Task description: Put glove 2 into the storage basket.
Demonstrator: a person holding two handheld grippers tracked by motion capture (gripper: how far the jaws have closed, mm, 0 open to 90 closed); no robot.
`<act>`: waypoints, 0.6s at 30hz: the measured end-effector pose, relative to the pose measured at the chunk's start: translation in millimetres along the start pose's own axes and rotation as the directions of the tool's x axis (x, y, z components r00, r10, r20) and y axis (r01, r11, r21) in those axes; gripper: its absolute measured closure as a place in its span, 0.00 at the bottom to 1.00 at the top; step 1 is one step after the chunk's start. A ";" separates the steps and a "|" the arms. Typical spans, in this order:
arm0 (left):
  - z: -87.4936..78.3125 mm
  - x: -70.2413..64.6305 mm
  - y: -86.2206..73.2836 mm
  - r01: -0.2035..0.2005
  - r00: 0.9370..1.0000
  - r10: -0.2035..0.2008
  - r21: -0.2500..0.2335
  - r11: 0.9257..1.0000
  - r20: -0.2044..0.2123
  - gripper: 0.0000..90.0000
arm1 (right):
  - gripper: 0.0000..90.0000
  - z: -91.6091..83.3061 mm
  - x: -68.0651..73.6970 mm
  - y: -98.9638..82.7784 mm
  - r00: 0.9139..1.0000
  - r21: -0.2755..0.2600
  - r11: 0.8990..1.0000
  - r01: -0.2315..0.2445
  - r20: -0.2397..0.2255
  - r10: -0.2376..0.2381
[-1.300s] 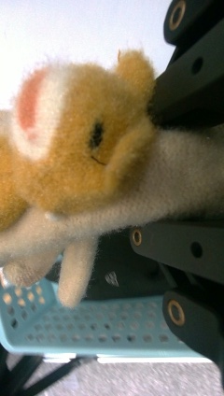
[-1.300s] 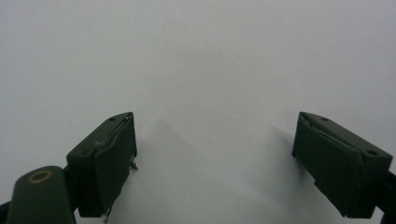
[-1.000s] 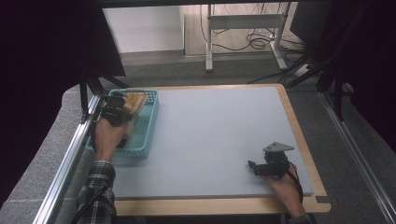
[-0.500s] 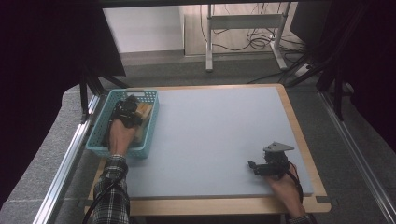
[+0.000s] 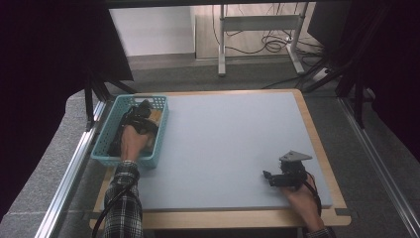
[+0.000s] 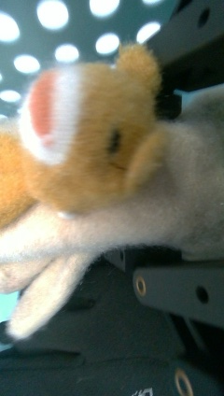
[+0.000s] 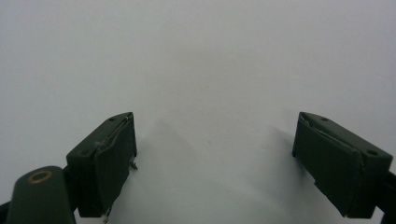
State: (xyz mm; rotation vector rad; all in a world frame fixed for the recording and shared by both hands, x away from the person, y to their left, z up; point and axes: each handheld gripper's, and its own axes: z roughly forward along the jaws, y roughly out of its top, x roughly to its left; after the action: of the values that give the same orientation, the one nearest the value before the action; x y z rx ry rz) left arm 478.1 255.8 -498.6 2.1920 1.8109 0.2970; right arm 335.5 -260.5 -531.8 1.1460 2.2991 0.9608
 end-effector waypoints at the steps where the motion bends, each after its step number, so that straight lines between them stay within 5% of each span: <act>1: 0.3 1.5 -0.3 0.007 1.000 -0.007 0.003 1.000 -0.002 0.45 | 0.15 0.0 0.0 0.0 1.000 0.000 1.000 0.000 0.000 0.000; 5: -2.4 10.0 -4.9 0.036 0.998 -0.035 -0.014 0.999 0.044 0.24 | 0.15 0.0 0.0 0.0 1.000 0.000 1.000 -0.001 0.000 0.001; 11: -35.4 6.6 -9.7 -0.029 0.998 0.033 -0.074 0.997 0.045 0.12 | 0.14 0.1 0.0 0.0 1.000 0.000 1.000 0.001 0.000 -0.001; 15: -63.7 10.5 -13.6 -0.031 0.999 0.037 -0.153 0.988 0.034 0.20 | 0.15 0.1 0.1 0.0 1.000 0.000 1.000 0.001 0.001 -0.001; 18: -70.8 17.9 -17.5 -0.021 1.000 0.020 -0.186 0.982 -0.006 0.47 | 0.14 0.1 0.0 0.0 1.000 0.000 1.000 0.002 0.001 -0.002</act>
State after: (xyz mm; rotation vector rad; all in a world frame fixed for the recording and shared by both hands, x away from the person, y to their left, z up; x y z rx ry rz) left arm 441.8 282.4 -438.5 2.0835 1.6890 0.4564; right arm 335.6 -260.4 -531.8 1.1441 2.2993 0.9596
